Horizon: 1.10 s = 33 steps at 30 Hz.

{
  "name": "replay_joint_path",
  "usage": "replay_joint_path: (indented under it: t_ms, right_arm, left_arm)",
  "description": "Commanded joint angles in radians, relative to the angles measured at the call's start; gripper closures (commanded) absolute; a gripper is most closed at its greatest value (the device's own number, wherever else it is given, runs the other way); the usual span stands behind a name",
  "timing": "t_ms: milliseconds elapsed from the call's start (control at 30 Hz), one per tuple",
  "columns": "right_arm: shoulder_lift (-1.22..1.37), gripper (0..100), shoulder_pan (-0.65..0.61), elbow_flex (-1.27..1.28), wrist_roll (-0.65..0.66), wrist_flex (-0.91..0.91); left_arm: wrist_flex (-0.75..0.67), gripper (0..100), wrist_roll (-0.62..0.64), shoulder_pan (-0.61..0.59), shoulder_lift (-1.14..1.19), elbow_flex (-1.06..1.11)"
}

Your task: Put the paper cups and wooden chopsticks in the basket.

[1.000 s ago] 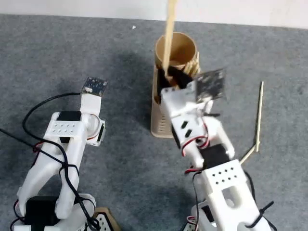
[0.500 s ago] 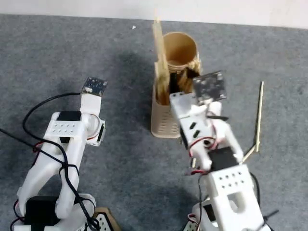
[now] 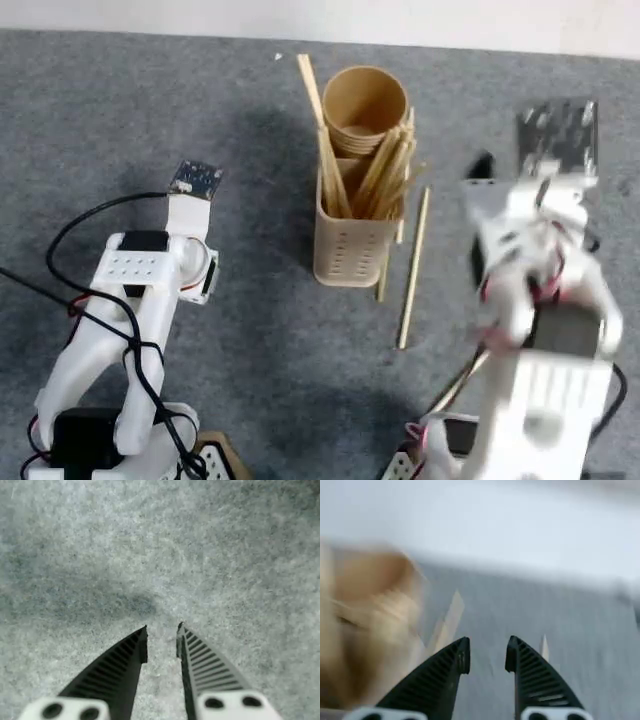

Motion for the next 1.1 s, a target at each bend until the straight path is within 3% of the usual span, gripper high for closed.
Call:
replay_joint_path:
  t_ms: [0, 300, 500, 767, 900, 1067]
  right_arm:
    - [0.185, 86.6, 0.07, 0.059, 0.011, 0.01]
    - [0.521, 86.1, -0.128, 0.328, 0.006, -0.277]
    - [0.611, 75.9, -0.234, 0.397, 0.006, -0.378]
    - [0.734, 77.2, -0.22, 0.39, 0.006, -0.361]
    - [0.733, 99.5, -0.154, 0.389, 0.009, -0.351]
    - [0.733, 99.6, -0.008, 0.334, 0.043, -0.348]
  left_arm:
    - [-0.008, 88, 0.005, 0.015, -0.022, -0.002]
    - [-0.009, 88, 0.005, 0.015, -0.022, -0.002]
    - [-0.009, 88, 0.005, 0.013, -0.022, -0.002]
    - [-0.008, 88, 0.005, 0.013, -0.022, -0.002]
    - [-0.006, 88, 0.005, 0.012, -0.022, -0.002]
    - [-0.008, 88, 0.005, 0.013, -0.022, -0.002]
